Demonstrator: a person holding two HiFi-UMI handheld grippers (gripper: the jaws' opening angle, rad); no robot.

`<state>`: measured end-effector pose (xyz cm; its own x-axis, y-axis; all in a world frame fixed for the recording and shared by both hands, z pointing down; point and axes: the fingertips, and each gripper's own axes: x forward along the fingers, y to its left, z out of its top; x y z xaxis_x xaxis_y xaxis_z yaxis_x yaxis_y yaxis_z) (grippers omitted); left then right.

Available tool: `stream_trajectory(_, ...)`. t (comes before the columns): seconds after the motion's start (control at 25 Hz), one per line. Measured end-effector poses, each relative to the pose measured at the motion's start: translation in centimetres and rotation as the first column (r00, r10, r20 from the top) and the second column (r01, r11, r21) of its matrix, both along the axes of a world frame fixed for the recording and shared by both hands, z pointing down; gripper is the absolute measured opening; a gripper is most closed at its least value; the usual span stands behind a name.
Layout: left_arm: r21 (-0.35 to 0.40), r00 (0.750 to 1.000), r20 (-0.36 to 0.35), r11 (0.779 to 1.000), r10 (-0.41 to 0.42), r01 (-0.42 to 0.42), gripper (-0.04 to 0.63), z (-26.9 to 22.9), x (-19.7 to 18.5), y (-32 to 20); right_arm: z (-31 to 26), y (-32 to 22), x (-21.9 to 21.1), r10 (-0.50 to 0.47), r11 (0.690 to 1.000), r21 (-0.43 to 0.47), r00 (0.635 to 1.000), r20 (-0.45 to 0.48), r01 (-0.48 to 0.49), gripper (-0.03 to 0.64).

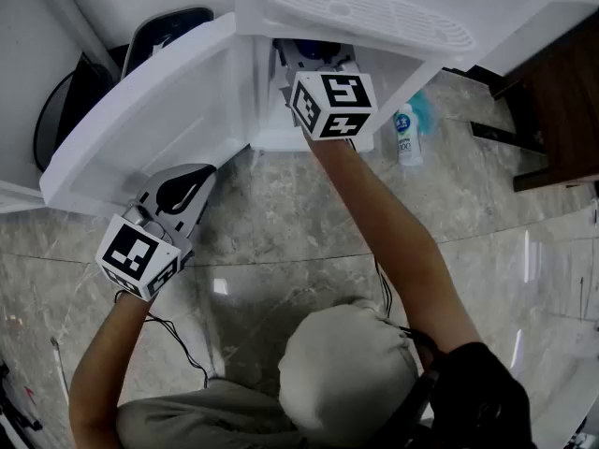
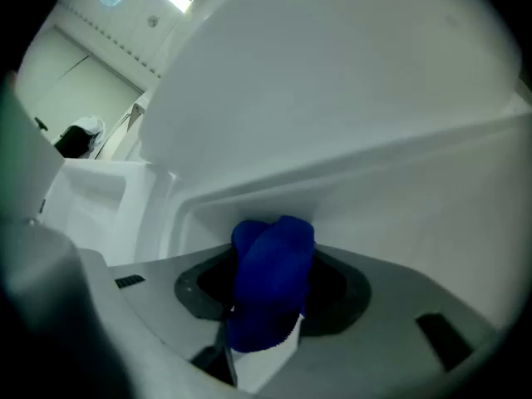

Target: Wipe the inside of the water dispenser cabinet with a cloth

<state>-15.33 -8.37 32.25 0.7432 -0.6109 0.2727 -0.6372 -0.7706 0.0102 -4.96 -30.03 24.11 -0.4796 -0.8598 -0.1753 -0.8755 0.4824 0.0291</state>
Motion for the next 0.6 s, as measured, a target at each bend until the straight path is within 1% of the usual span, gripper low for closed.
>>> stream_trajectory(0.12, 0.003, 1.000, -0.014, 1.000, -0.015, 0.015, 0.005, -0.8, -0.3, -0.1, -0.2, -0.9, -0.3, 0.005, 0.999, 0.035, 1.000, 0.003, -0.005, 0.156)
stream_trajectory(0.24, -0.007, 1.000, -0.022, 1.000, -0.008, 0.008, 0.005, -0.7, -0.1, 0.0, -0.2, -2.0, -0.2, 0.034, 0.998, 0.050, 0.999, 0.008, -0.035, 0.156)
stream_trajectory(0.32, -0.017, 1.000, -0.024, 1.000, 0.007, -0.008, 0.005, -0.4, 0.4, 0.2, -0.1, -3.1, 0.0, 0.047, 0.998, 0.044, 0.999, 0.005, -0.048, 0.156)
stream_trajectory(0.4, -0.023, 1.000, -0.026, 1.000, 0.016, -0.017, 0.005, -0.4, 0.7, 0.3, 0.1, -4.8, 0.0, 0.050, 0.998, 0.026, 0.999, -0.018, -0.049, 0.156)
stream_trajectory(0.52, -0.022, 1.000, -0.026, 1.000, 0.011, -0.011, 0.005, -0.6, 0.8, 0.2, 0.0, -7.2, -0.1, 0.043, 0.999, -0.002, 0.997, -0.062, -0.043, 0.156)
stream_trajectory(0.6, -0.022, 1.000, -0.024, 1.000, 0.002, -0.003, 0.005, -0.6, 0.7, 0.2, 0.0, -7.4, -0.1, 0.041, 0.999, -0.003, 0.997, -0.063, -0.041, 0.156)
